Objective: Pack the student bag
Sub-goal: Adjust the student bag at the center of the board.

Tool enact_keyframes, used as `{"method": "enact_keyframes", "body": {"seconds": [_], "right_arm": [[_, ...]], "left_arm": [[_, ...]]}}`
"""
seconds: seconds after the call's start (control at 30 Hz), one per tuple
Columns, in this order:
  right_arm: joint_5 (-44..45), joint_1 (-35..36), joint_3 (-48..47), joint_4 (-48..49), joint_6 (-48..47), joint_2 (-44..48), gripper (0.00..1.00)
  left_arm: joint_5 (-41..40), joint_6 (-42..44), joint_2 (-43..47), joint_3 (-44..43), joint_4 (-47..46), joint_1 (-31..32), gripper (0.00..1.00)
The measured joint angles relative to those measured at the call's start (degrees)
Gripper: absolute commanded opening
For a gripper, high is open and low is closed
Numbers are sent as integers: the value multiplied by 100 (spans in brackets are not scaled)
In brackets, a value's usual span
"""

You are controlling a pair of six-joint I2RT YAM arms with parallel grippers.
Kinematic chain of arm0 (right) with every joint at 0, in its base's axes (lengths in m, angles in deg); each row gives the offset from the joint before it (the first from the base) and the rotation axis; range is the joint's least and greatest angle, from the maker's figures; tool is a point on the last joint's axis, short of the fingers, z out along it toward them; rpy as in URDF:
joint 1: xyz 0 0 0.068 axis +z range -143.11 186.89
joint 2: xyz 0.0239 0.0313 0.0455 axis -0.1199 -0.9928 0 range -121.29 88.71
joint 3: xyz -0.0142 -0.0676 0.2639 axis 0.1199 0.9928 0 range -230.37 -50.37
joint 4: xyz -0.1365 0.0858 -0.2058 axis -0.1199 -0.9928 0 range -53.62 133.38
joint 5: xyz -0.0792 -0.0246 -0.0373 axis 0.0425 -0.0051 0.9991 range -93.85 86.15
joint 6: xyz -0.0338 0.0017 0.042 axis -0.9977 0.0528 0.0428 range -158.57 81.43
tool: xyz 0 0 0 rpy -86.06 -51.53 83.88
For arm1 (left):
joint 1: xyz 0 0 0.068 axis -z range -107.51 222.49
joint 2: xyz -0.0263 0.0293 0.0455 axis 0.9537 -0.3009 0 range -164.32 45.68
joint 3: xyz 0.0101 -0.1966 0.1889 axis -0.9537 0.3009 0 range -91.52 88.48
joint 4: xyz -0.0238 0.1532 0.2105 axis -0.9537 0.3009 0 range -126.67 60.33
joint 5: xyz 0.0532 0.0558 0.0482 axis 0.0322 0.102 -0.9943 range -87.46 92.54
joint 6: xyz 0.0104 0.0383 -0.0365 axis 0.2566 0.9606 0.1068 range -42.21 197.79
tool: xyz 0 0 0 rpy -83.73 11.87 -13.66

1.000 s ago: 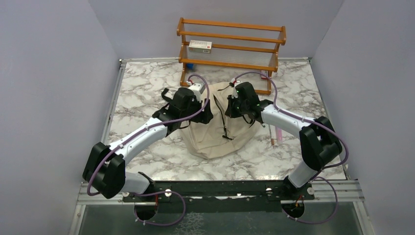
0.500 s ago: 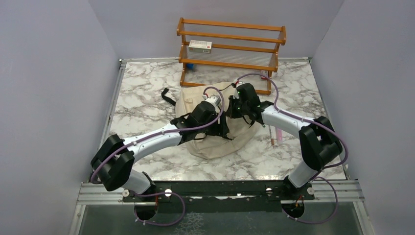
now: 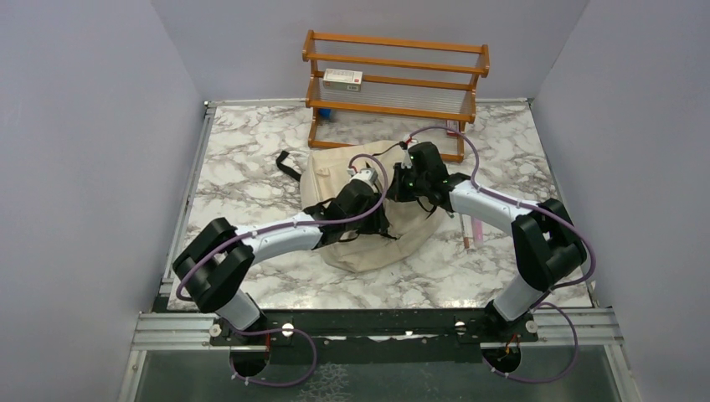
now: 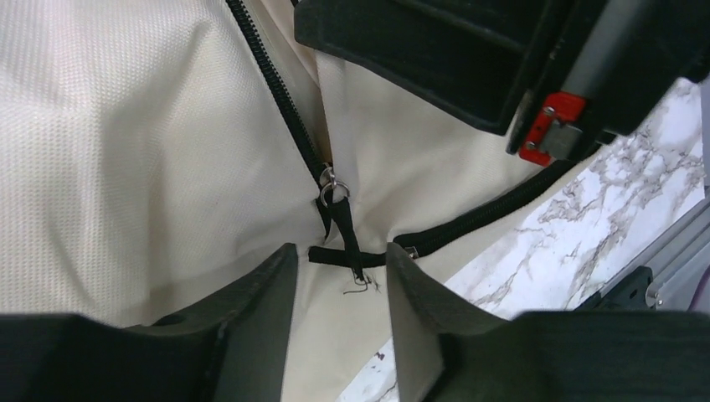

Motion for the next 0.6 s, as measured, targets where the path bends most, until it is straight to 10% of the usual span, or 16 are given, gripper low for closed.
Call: {"method": "enact_keyframes", "body": {"seconds": [0.6], "right_arm": [[-118, -11, 0, 42, 24, 0, 1]], "left_arm": [[4, 26, -654, -81, -328, 13, 24]]}}
